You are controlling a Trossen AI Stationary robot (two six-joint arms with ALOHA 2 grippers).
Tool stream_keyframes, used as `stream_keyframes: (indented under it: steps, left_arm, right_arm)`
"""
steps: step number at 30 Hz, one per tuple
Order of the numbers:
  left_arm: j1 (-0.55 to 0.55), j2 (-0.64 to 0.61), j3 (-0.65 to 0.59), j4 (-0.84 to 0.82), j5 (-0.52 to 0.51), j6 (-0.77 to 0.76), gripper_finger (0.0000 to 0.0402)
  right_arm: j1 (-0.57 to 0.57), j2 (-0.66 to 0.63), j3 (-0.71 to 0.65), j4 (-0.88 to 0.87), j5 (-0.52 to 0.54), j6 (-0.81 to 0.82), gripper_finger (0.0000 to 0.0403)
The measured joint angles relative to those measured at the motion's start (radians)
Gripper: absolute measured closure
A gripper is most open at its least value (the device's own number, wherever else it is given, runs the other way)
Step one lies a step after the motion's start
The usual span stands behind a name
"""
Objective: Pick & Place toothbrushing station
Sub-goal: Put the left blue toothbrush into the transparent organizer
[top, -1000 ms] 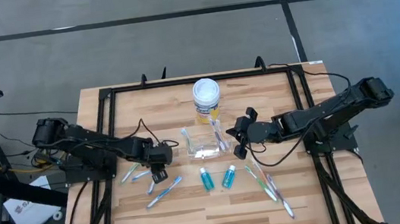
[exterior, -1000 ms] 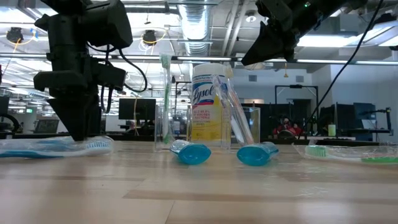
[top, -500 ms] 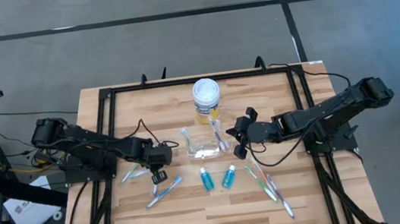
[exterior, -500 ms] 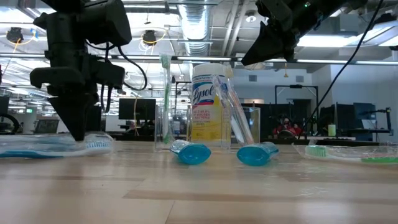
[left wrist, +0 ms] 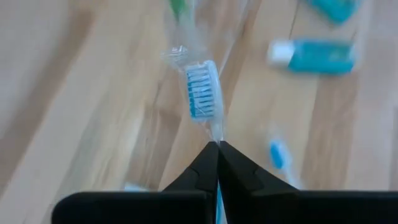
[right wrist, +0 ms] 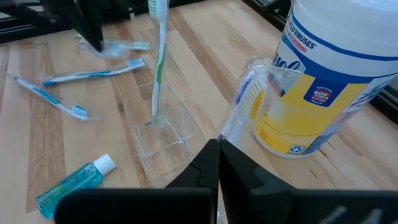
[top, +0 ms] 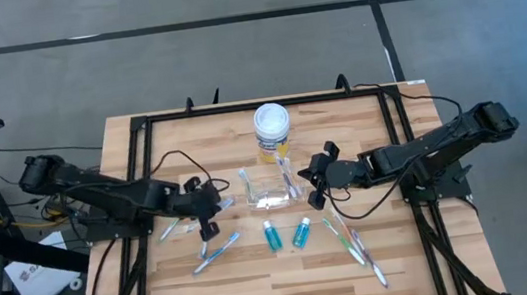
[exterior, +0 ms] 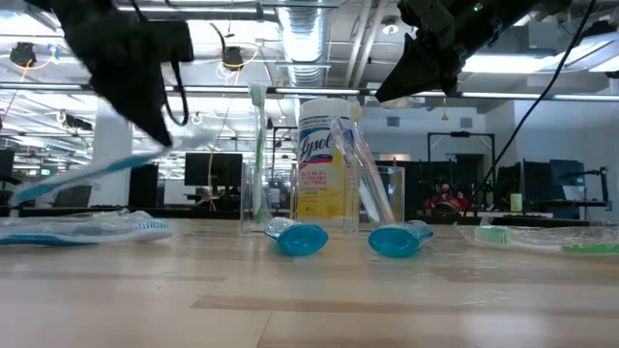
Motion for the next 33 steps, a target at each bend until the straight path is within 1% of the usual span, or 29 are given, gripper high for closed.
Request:
stream_keyframes:
  steps: [6, 9, 12, 19, 24, 33]
  left_arm:
    - [-0.017, -0.083, 0.0, 0.073, -0.096, 0.034, 0.0401]
    - [-0.016, -0.102, 0.0, 0.099, -0.157, 0.058, 0.0401]
    - [-0.016, -0.102, 0.0, 0.157, -0.191, 0.103, 0.0401]
    - [-0.016, -0.097, 0.0, 0.313, -0.228, 0.23, 0.0401]
    - [-0.01, -0.096, 0.0, 0.405, -0.273, 0.314, 0.0401]
    - [0.034, -0.083, 0.0, 0.554, -0.28, 0.406, 0.0401]
  right_arm:
    - [0.0, 0.0, 0.0, 0.0, 0.0, 0.0, 0.0403]
    - [0.0, 0.0, 0.0, 0.0, 0.0, 0.0, 0.0403]
    - [0.0, 0.0, 0.0, 0.0, 0.0, 0.0, 0.0403]
    - [0.0, 0.0, 0.0, 0.0, 0.0, 0.0, 0.0403]
    - [0.0, 0.0, 0.0, 0.0, 0.0, 0.0, 0.0403]
    - [0.001, 0.0, 0.0, 0.0, 0.0, 0.0, 0.0403]
